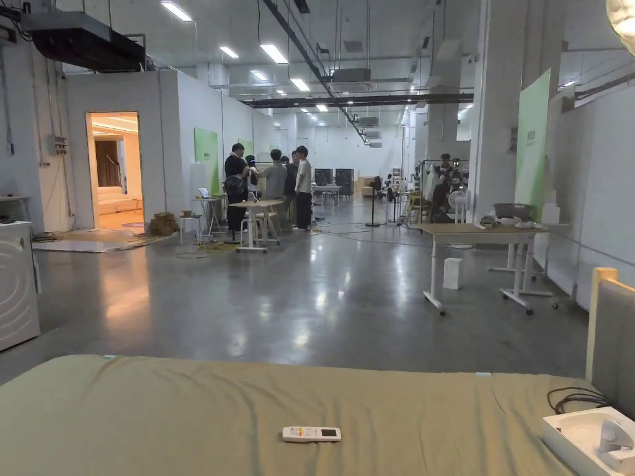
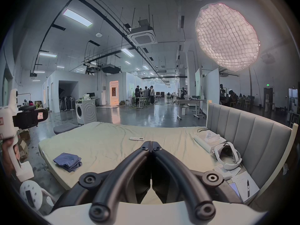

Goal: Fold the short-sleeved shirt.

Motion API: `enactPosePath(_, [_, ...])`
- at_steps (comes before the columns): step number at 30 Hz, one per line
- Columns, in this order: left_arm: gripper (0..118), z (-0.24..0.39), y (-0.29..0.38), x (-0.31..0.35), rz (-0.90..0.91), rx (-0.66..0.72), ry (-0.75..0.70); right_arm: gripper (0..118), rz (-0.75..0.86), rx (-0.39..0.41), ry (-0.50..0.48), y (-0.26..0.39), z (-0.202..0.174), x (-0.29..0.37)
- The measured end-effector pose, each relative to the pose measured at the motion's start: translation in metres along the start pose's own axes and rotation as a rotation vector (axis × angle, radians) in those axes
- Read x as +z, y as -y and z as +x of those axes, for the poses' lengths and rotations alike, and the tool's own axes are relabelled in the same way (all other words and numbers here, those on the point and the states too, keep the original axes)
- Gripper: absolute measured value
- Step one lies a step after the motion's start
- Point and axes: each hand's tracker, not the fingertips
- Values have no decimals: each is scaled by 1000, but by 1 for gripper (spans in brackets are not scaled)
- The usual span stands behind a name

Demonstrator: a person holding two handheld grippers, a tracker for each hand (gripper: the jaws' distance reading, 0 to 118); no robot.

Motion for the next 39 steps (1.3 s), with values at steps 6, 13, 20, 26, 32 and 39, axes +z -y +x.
enactPosePath(6, [91,0,-4,0,19,21,26,116,8,-26,13,-6,3,0])
enactPosePath(13, [91,9,0,0,22,-16,-1,118,54,-46,25,-8,5,6])
enactPosePath(20, [91,7,-3,0,15,13,-2,118,55,-23,28,-6,0,7])
enactPosePath(26, [91,5,-6,3,25,36,1,118,62,-14,32,-5,-3,7])
enactPosePath(32, [91,7,-7,4,30,27,-1,118,71,16,30,-6,-8,10])
enactPosePath(39, [91,10,-8,5,34,11,5,118,70,-4,35,-6,-8,11])
